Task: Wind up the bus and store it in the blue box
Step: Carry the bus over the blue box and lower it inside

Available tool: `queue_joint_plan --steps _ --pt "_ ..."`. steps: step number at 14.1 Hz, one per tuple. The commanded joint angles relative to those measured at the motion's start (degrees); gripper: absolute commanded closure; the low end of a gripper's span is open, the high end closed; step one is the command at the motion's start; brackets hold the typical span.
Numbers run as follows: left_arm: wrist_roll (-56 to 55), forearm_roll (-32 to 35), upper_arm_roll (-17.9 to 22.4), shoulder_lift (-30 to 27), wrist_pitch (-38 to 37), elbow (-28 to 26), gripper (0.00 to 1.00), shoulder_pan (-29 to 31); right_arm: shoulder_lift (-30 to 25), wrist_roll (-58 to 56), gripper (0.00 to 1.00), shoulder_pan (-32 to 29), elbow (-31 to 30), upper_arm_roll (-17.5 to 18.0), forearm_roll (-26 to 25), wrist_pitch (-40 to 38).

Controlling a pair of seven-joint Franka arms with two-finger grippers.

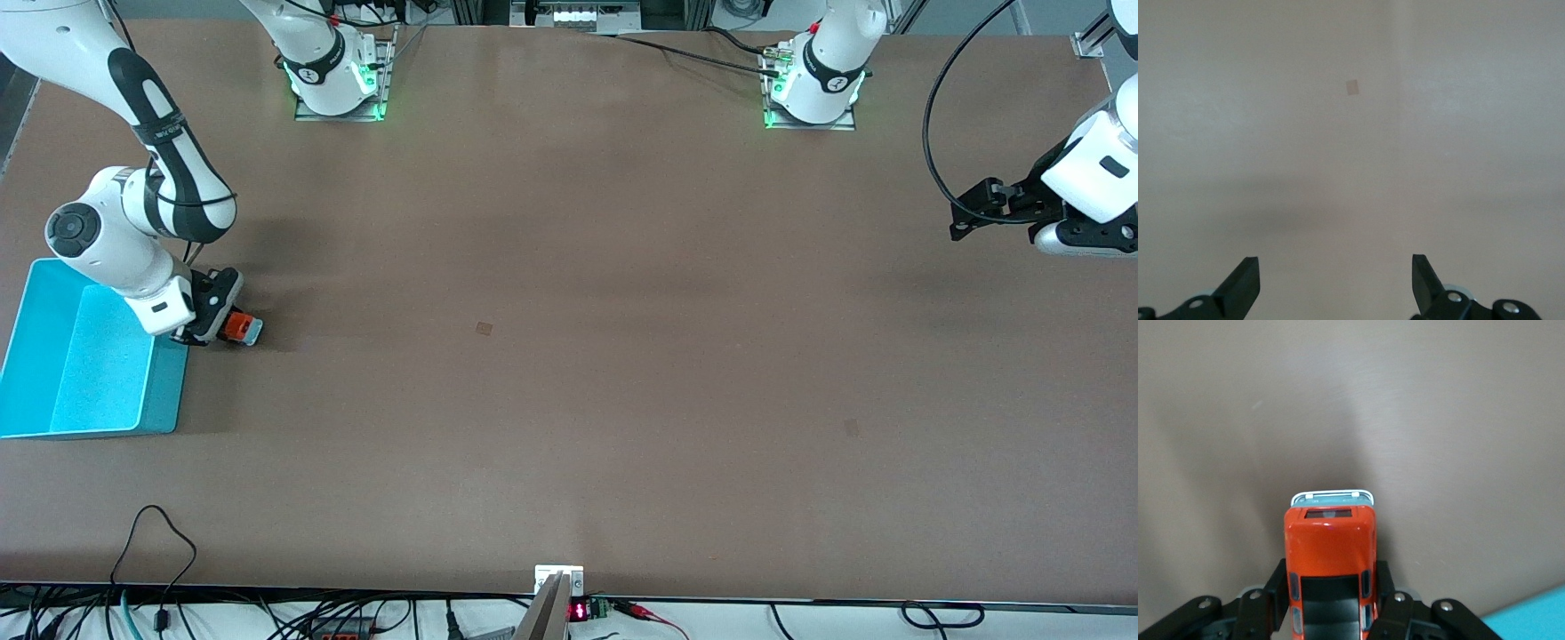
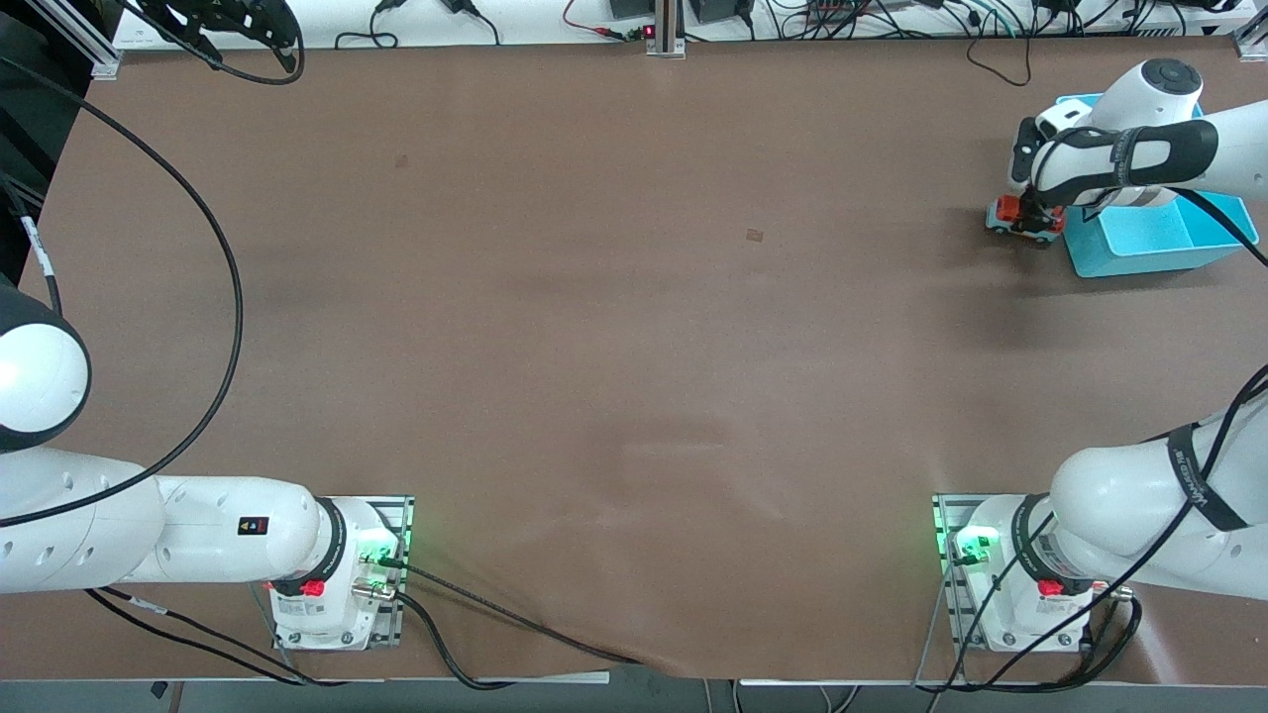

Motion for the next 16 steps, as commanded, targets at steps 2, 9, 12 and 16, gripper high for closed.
queue_joint_plan --steps 2,9,12,16 --pt "0.1 -0.4 0.4 0.0 -0.2 0.3 0.00 0.0 -4.5 27.3 1.00 0.6 4.5 2.6 -0.3 -7.6" --pt "0.1 -0.4 0.4 0.1 -0.1 0.3 0.00 0.1 -5.9 42.2 1.00 -2.7 13.3 -0.3 5.7 -18.1" --pt "0.1 -0.4 0.4 0.1 -0.1 0.3 0.00 0.0 -4.4 42.8 1.00 -2.9 16.4 -5.7 5.2 -18.8" --pt "0.1 -0.4 0.4 0.1 -0.1 0.3 0.00 0.0 1.3 40.7 1.00 -3.5 21.1 -9.0 4.9 -20.1"
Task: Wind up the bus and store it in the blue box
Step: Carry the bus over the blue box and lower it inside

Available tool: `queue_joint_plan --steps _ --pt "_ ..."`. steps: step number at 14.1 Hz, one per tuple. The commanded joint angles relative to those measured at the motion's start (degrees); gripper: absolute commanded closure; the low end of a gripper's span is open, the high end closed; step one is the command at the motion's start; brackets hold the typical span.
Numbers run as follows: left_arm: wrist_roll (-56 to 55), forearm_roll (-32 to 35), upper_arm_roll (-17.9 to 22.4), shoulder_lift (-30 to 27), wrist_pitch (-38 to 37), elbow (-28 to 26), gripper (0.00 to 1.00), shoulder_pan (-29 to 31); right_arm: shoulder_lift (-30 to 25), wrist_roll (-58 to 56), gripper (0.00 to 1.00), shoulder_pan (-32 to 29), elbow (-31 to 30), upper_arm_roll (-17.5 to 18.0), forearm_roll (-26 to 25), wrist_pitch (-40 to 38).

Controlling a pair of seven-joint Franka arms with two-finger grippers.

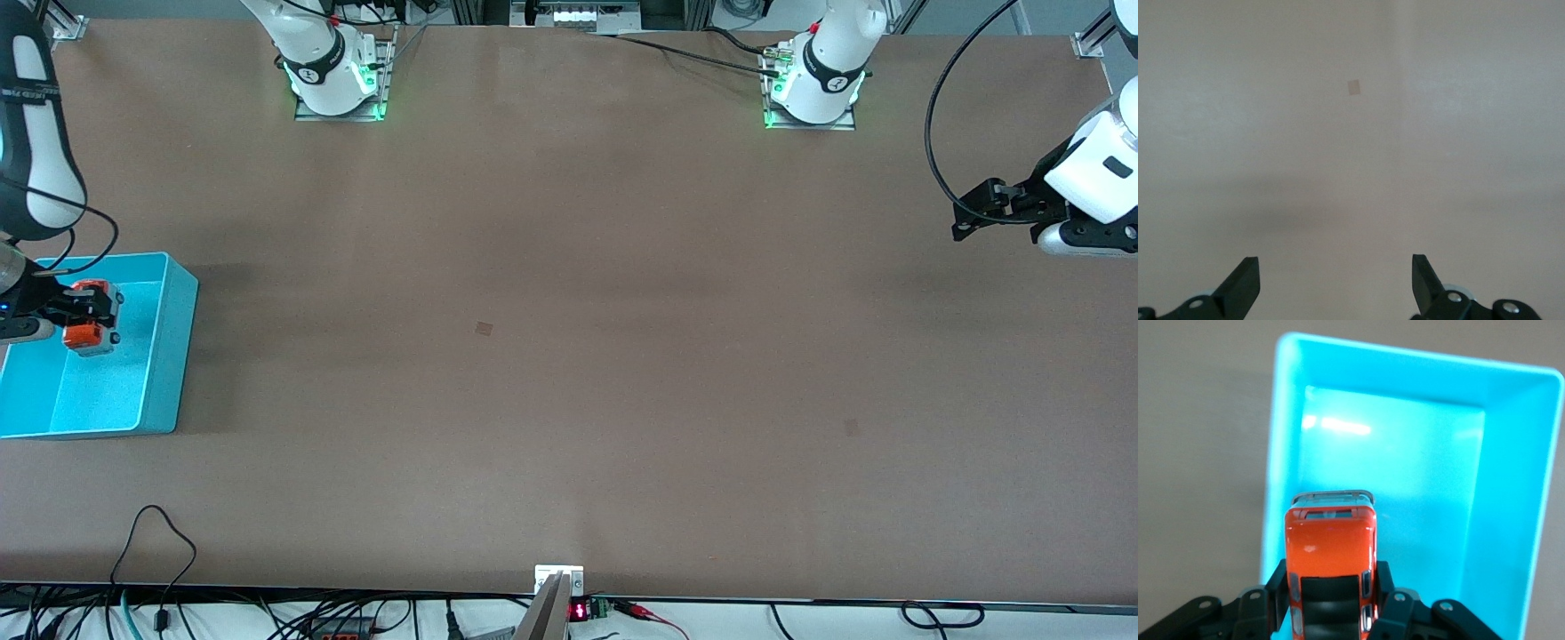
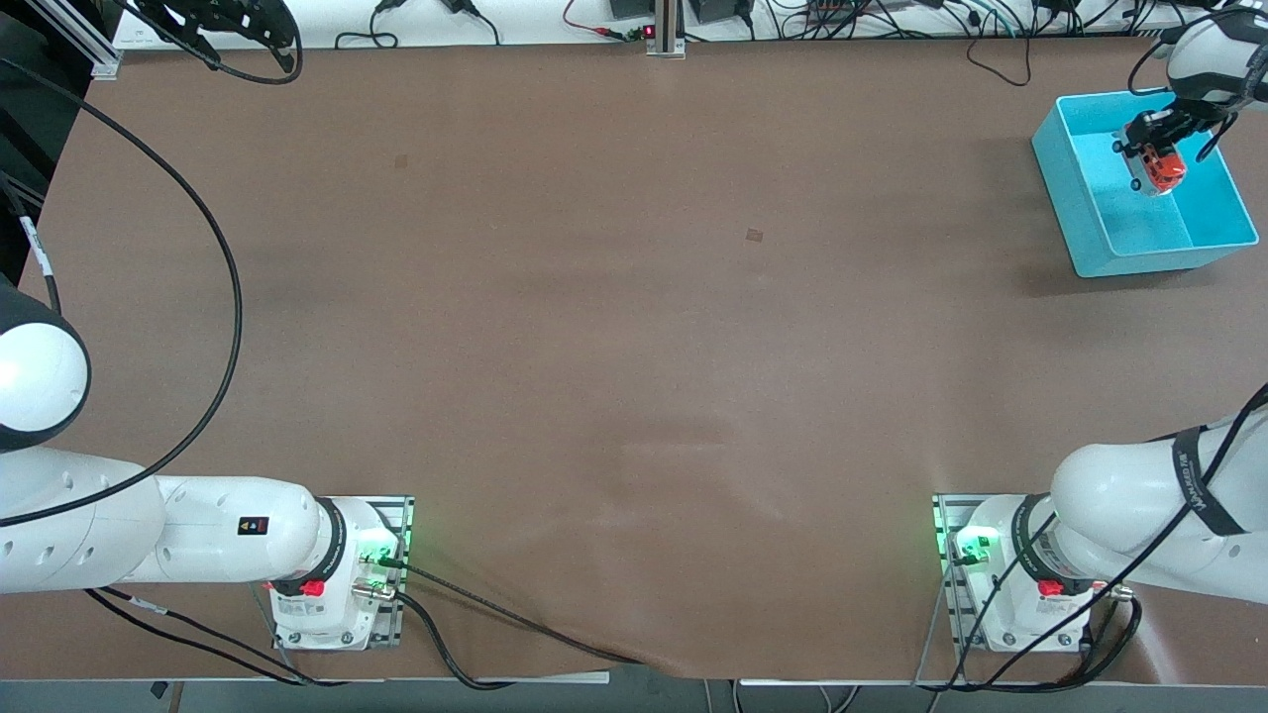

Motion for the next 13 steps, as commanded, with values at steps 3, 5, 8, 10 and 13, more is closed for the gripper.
queue_joint_plan --steps 3,5,8,10,13 --pt "0.1 -0.4 0.2 0.1 -0.2 0.3 0.00 -0.1 8.6 -0.7 1.00 -1.9 5.7 -0.6 0.4 0.2" --pt "0.2 -0.8 0.2 0.1 -0.3 0.3 0.00 -0.1 10.9 -1.6 1.00 -2.2 5.8 -0.6 0.4 4.0" --pt "0.2 -0.8 -0.3 0.0 -0.4 0.3 0.00 -0.8 13.6 -4.2 1.00 -3.9 5.9 -0.6 1.0 7.4" --pt "0.1 -0.8 -0.5 -0.1 -0.4 0.3 0.00 -0.8 13.8 -3.7 1.00 -3.9 5.9 -0.6 1.1 7.4" --pt "-0.1 -0.8 -2.0 0.1 -0.4 1.3 0.00 -0.8 14.7 -4.1 0.86 -4.1 5.8 -0.5 2.1 7.7"
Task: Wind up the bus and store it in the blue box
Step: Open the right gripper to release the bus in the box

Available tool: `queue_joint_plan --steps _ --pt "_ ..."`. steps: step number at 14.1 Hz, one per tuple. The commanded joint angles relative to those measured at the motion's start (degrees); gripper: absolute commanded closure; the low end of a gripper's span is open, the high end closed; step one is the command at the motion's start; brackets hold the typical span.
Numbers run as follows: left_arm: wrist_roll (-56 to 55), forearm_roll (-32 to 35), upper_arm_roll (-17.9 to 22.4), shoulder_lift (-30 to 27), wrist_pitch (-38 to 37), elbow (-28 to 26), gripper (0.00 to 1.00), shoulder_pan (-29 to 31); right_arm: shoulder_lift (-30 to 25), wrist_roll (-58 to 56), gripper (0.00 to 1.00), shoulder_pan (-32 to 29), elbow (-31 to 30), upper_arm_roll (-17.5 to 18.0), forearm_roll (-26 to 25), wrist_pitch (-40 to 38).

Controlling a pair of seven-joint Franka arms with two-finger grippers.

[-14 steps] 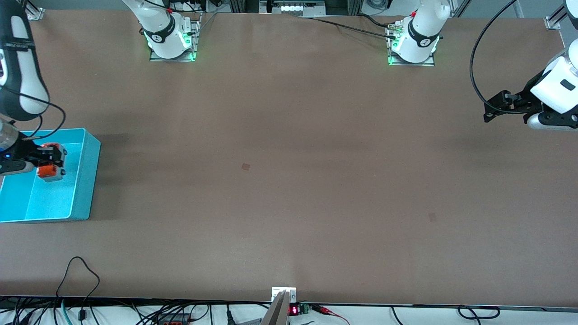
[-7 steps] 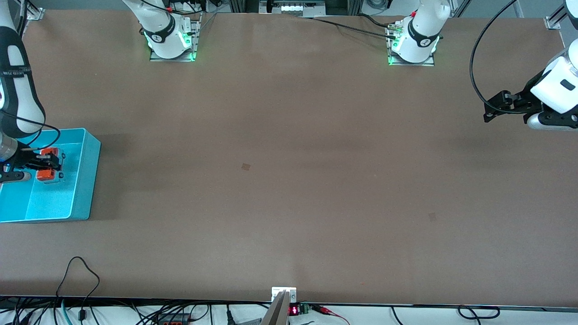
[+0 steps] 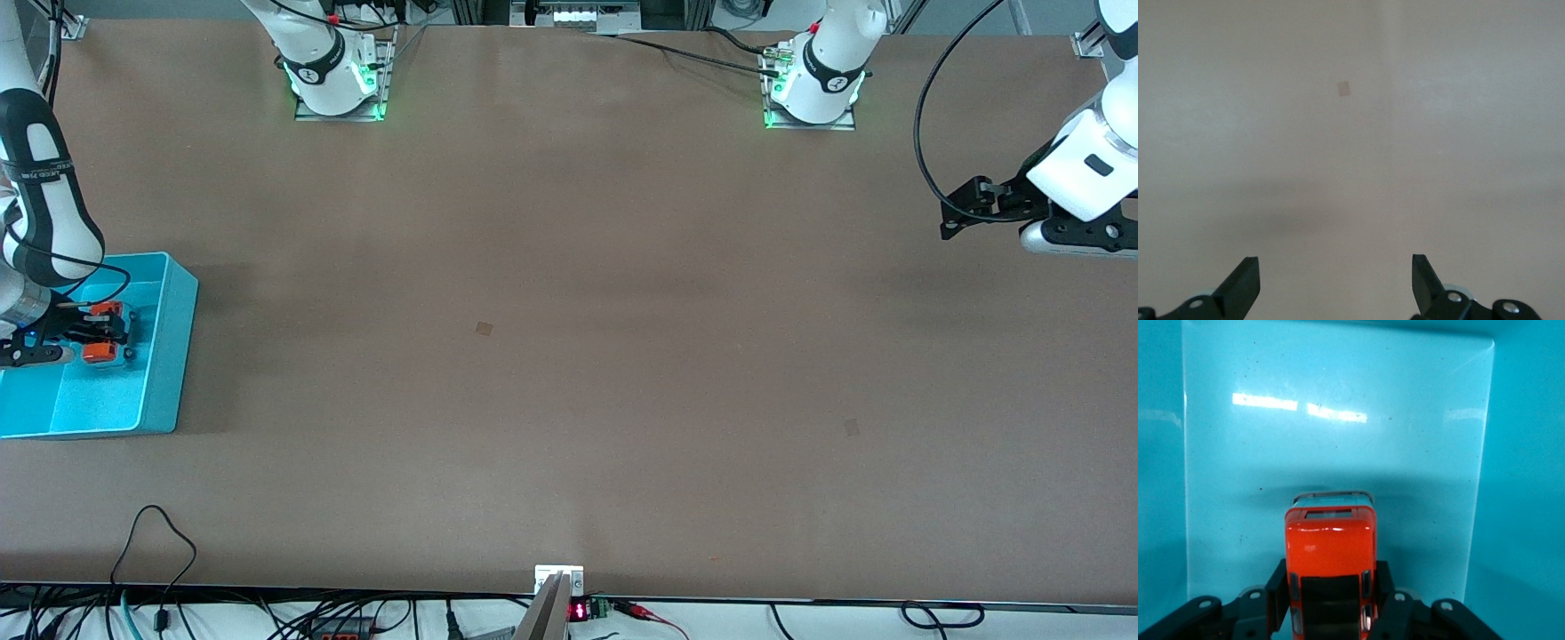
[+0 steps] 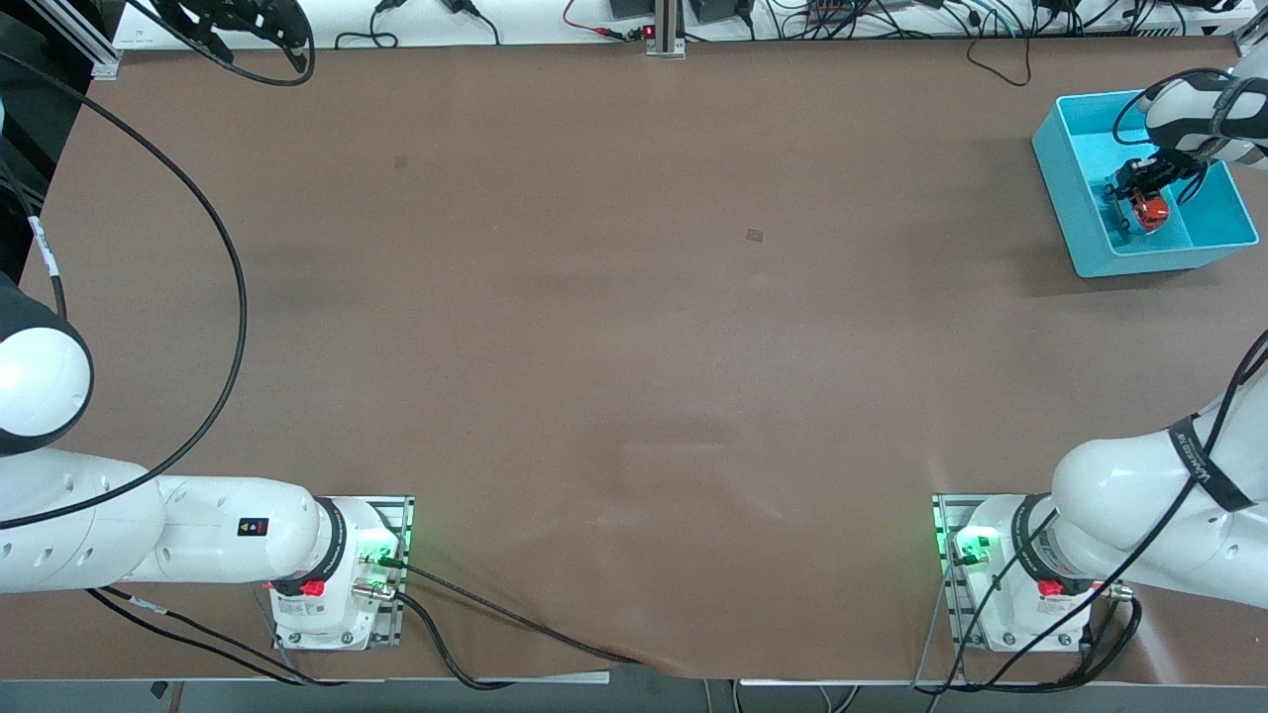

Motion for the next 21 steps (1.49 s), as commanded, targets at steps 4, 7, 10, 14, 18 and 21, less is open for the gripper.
queue_joint_plan --steps 4,7,10,14,18,21 --pt "0.0 -0.9 -0.9 0.1 -0.4 1.1 0.00 0.0 1.3 -1.8 0.19 -0.7 1.0 0.6 3.5 0.0" --pt "0.0 -1.0 -0.9 0.1 -0.5 1.1 0.00 0.1 1.4 -1.8 0.00 -0.7 0.8 0.6 3.6 0.0" --pt "-0.1 -0.9 -0.9 0.2 -0.5 1.2 0.00 0.0 -0.1 -1.5 0.00 -0.5 0.8 0.8 3.6 -0.2" --pt "0.0 -0.9 -0.9 0.2 -0.4 1.2 0.00 0.0 -7.5 -1.4 0.00 0.0 0.6 2.2 3.5 -3.2" --pt "0.0 -1.0 -0.9 0.2 -0.5 1.2 0.00 0.1 -16.7 -1.1 0.00 1.2 1.0 5.3 2.6 -12.1" --pt "0.0 -1.0 -0.9 0.2 -0.5 1.2 0.00 0.1 -22.8 -0.3 0.00 4.7 1.9 5.7 2.7 -20.9"
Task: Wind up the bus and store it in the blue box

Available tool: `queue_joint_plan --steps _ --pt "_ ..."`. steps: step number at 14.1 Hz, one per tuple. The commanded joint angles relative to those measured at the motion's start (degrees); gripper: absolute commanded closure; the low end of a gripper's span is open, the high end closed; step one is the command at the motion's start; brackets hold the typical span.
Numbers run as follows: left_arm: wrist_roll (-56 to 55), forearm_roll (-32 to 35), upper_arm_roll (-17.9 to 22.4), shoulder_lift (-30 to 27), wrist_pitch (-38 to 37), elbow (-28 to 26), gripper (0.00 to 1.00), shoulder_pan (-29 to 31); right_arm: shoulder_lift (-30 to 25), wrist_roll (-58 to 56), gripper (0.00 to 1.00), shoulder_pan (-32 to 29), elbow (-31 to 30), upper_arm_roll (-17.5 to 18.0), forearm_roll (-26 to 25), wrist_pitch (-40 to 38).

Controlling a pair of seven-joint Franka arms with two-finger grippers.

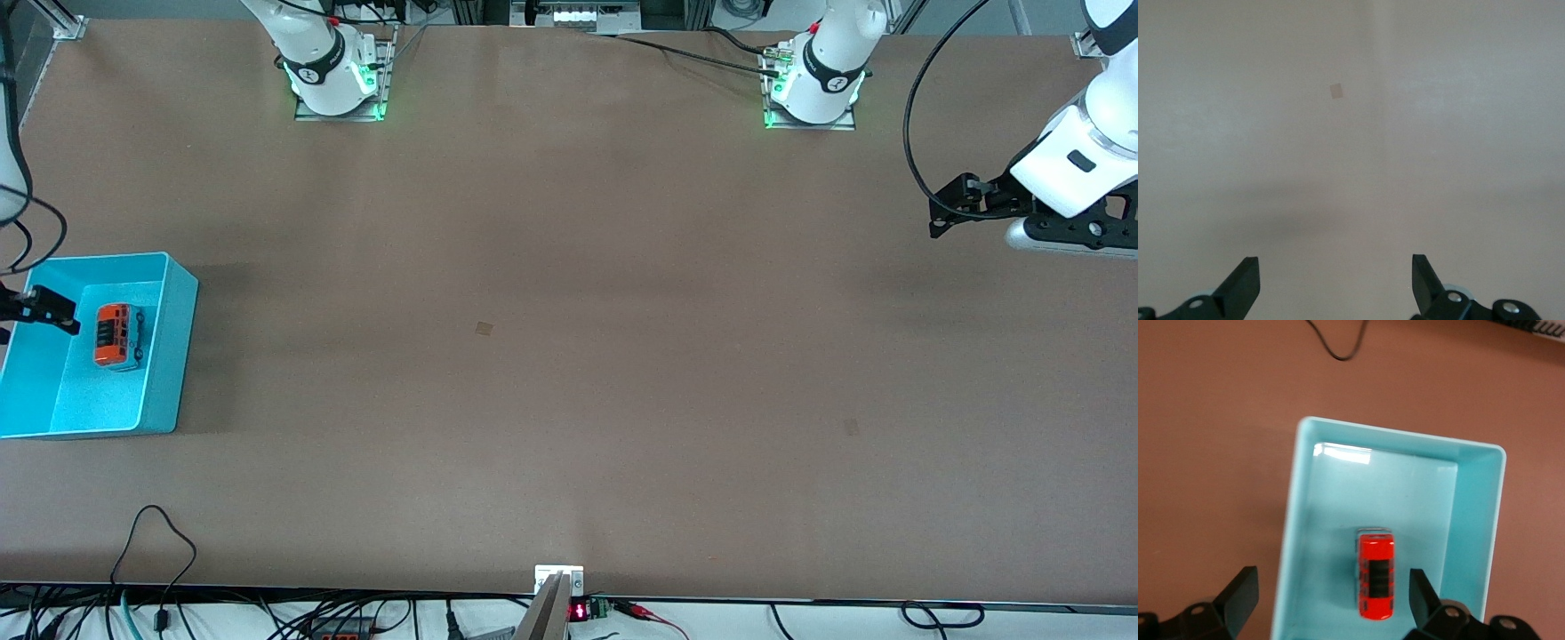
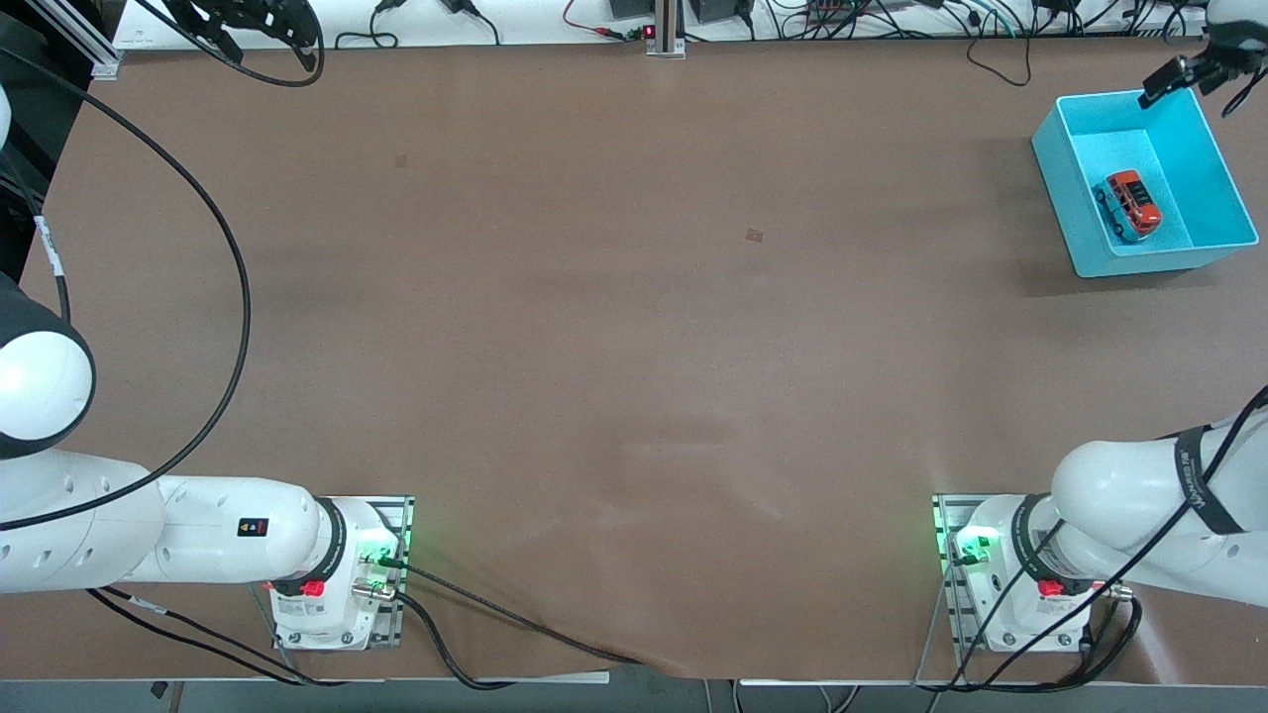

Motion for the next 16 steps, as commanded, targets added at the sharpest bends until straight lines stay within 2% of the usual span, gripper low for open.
queue_joint_plan --steps 1,4,7,10,16 --pt "0.0 -1.0 -0.1 0.2 -0.9 1.0 0.00 0.2 -5.9 2.6 0.00 3.6 0.9 0.0 0.3 -9.1" --pt "-0.2 -1.0 -0.2 0.2 -1.2 1.1 0.00 0.0 -8.5 16.1 0.00 7.3 7.7 1.4 0.8 -22.9" --pt "0.0 -1.0 -0.1 0.2 -1.2 1.1 0.00 0.0 -11.6 18.3 0.00 10.7 12.6 3.3 0.1 -33.0" --pt "-0.7 -1.0 -0.2 0.2 -1.2 1.5 0.00 -0.2 -14.4 26.3 0.00 13.3 12.5 3.2 0.3 -36.3" --pt "-0.8 -1.0 -0.2 0.6 -1.2 1.8 0.00 -0.3 -15.2 26.5 0.00 14.1 12.4 3.1 0.9 -37.3"
